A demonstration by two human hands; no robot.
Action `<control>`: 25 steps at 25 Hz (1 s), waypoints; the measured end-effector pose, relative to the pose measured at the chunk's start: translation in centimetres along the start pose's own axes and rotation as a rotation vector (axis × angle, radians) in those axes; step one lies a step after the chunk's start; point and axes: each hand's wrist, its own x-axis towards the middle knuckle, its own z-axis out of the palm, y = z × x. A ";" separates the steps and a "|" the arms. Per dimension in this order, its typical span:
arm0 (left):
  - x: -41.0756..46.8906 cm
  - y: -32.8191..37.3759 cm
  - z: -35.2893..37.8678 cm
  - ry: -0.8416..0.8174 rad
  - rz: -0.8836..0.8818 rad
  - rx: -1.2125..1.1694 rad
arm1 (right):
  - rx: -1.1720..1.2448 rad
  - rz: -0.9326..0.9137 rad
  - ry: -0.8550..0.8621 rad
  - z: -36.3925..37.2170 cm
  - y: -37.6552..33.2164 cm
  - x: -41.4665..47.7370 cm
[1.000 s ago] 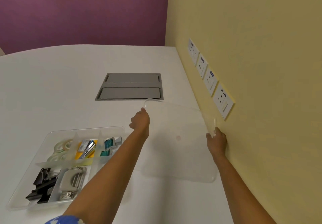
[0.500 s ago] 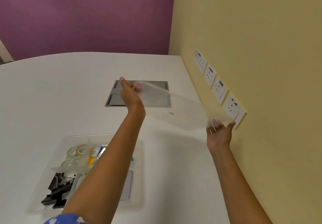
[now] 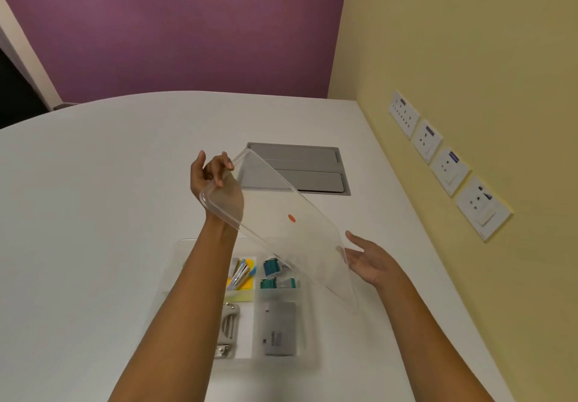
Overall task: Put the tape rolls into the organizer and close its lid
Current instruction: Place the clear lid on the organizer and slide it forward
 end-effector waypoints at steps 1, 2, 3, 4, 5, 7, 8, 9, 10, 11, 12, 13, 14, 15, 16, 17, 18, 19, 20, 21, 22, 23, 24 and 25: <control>0.3 0.9 -0.7 -0.020 -0.015 0.000 | -0.006 0.007 0.013 0.9 1.0 0.2; 0.5 1.7 -1.5 -0.053 -0.042 -0.001 | 0.009 -0.002 0.034 1.7 1.8 0.3; 0.7 2.7 -2.4 -0.085 -0.079 0.008 | 0.017 -0.026 0.067 2.4 2.5 0.5; 0.8 3.6 -3.3 -0.123 -0.128 0.018 | 0.025 -0.061 0.108 3.0 3.0 0.7; 1.1 4.5 -4.4 -0.139 -0.181 0.067 | 0.028 -0.098 0.135 3.2 3.4 0.9; 1.7 6.2 -6.4 -0.106 -0.259 0.363 | 0.028 -0.145 0.168 3.2 4.1 1.3; 1.8 7.1 -7.5 -0.109 -0.287 0.590 | 0.003 -0.161 0.171 3.4 4.4 1.3; 1.8 7.7 -8.8 -0.132 -0.327 0.821 | -0.042 -0.179 0.168 3.6 4.6 1.2; 1.7 8.2 -10.0 -0.166 -0.388 1.007 | -0.106 -0.200 0.158 3.9 4.7 1.1; 1.5 8.6 -11.2 -0.190 -0.456 1.140 | -0.177 -0.222 0.142 4.3 4.9 0.9; 1.3 8.9 -12.4 -0.195 -0.508 1.212 | -0.250 -0.245 0.127 4.9 5.1 0.6; 1.2 9.2 -13.4 -0.188 -0.534 1.254 | -0.312 -0.264 0.117 5.5 5.4 0.4; 1.0 9.4 -14.0 -0.177 -0.528 1.297 | -0.365 -0.281 0.109 6.0 5.7 0.3; 0.9 9.5 -14.4 -0.158 -0.500 1.348 | -0.409 -0.295 0.101 6.5 6.0 0.2; 0.8 9.6 -14.7 -0.123 -0.464 1.391 | -0.447 -0.307 0.098 6.9 6.4 0.0; 0.8 9.5 -15.0 -0.074 -0.428 1.408 | -0.475 -0.319 0.103 7.3 6.9 -0.1; 0.7 9.5 -15.3 -0.021 -0.400 1.402 | -0.491 -0.335 0.127 7.6 7.3 -0.2; 0.7 9.4 -15.7 0.019 -0.385 1.385 | -0.500 -0.360 0.169 7.8 7.8 -0.2; 0.6 9.3 -16.0 0.035 -0.381 1.375 | -0.504 -0.389 0.225 7.9 8.4 -0.2; 0.5 9.1 -16.3 0.037 -0.387 1.378 | -0.513 -0.419 0.281 7.9 9.0 -0.1; 0.4 8.8 -16.6 0.039 -0.398 1.382 | -0.534 -0.447 0.331 7.8 9.6 0.1; 0.3 8.5 -16.9 0.054 -0.404 1.385 | -0.575 -0.471 0.379 7.7 10.2 0.3; 0.2 8.1 -17.2 0.081 -0.407 1.387 | -0.631 -0.493 0.425 7.6 10.8 0.5; 0.2 7.8 -17.4 0.108 -0.406 1.393 | -0.696 -0.510 0.469 7.5 11.3 0.7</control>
